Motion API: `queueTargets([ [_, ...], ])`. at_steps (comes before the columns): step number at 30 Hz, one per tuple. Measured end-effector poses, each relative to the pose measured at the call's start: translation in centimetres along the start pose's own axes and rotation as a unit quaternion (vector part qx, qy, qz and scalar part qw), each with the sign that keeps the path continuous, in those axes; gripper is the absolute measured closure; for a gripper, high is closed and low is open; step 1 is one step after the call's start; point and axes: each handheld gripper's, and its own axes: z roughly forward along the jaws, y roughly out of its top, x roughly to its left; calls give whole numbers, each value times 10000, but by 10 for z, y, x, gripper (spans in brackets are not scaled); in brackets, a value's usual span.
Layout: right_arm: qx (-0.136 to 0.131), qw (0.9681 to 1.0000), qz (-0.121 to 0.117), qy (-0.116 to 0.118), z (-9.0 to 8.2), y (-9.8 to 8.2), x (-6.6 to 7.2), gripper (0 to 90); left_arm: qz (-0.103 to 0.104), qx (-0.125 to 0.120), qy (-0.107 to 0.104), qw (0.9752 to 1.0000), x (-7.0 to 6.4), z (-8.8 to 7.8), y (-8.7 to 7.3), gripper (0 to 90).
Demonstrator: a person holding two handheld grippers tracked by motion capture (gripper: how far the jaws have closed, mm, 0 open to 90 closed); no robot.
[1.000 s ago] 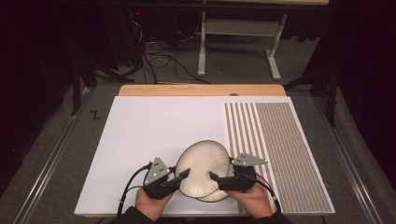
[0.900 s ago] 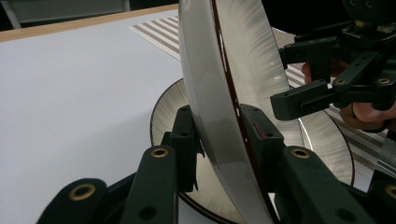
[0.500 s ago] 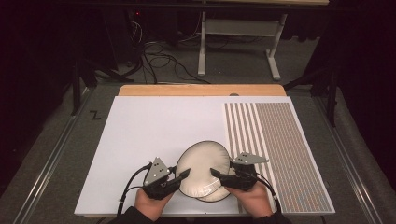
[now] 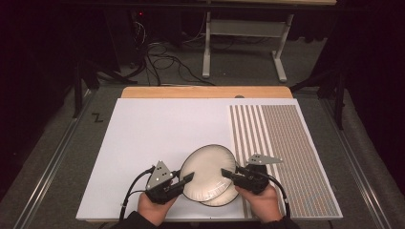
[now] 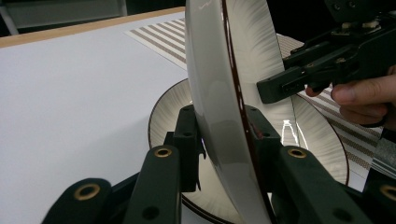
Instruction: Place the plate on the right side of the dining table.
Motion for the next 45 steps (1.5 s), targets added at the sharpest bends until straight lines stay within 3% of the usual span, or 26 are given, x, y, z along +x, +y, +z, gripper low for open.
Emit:
queueTargets([
  [11, -105, 9998, -67, -145, -9, -1, 0, 755, 3, 83, 101, 9999, 0, -1, -1, 754],
  [23, -245, 9990, -324, -172, -26, 1, 8, 814, -159, 56, 11, 9999, 2, -5, -2, 777],
  [28, -299, 9976, -539, -310, -32, 2, 14, 826, -89, 90, 62, 9999, 1, -4, -3, 788],
  [35, -301, 9976, -537, -325, -34, 3, 16, 832, -45, 78, 107, 9999, 0, -4, -3, 784],
  [45, -502, 9947, -775, -444, -44, 8, 24, 843, -11, -59, 92, 9999, 0, -5, 0, 777],
])
